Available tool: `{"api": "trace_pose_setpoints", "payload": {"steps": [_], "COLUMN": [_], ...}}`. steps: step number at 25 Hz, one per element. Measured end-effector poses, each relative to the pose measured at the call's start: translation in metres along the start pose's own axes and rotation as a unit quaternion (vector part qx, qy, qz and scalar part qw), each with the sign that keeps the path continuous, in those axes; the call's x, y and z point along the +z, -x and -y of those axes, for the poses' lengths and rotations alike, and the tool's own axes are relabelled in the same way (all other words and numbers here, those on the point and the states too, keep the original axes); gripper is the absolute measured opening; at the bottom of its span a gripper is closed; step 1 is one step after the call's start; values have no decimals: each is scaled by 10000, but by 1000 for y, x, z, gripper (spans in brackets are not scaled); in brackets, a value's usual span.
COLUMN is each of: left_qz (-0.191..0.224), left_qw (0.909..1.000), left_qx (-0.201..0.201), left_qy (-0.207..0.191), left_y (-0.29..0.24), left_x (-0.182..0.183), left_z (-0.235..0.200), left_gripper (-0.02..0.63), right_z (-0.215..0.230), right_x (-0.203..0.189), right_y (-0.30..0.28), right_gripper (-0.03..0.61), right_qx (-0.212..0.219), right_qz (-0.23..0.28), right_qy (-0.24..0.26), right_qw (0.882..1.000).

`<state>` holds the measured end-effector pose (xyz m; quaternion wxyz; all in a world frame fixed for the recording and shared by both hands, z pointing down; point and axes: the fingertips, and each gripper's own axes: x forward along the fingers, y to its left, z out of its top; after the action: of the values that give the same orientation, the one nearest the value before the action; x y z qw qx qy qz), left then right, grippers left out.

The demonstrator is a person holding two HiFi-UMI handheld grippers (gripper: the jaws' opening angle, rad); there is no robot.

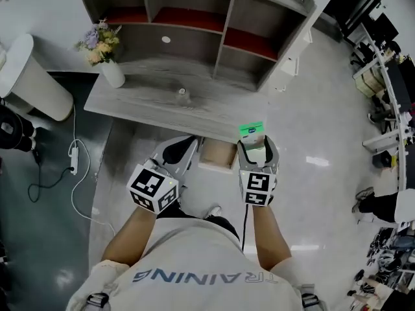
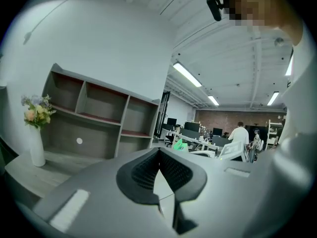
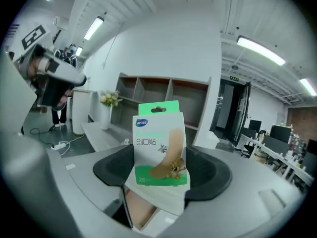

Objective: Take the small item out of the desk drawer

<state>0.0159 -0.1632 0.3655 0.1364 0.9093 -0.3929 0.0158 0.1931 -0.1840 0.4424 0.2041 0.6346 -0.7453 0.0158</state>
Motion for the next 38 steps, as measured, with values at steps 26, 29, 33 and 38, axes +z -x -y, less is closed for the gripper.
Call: {"api": "trace_pose_setpoints", "payload": {"steps": [26, 29, 33, 38], "left_qz": [646, 634, 623, 629], "left_qw": [9952, 9955, 9957, 9956], "left_qx": [-505, -501, -502, -533], "left_qy": [-532, -497, -459, -444], "left_y": [12, 13, 13, 6], "left_x": [67, 65, 64, 64], "left_z": [45, 43, 42, 45], "left_gripper": [2, 2, 2, 2], "right_z": [40, 35, 31, 32], "right_x": [149, 150, 156, 162], "right_y": [119, 119, 121, 125], "right_gripper": [341, 341, 337, 337], "right_qx": [-138, -160, -180, -176], "right_qz": [1724, 1728, 1772, 1822], "right_qy": [-627, -528, -381, -320], "right_qw": [9829, 9834, 9833, 9826]}}
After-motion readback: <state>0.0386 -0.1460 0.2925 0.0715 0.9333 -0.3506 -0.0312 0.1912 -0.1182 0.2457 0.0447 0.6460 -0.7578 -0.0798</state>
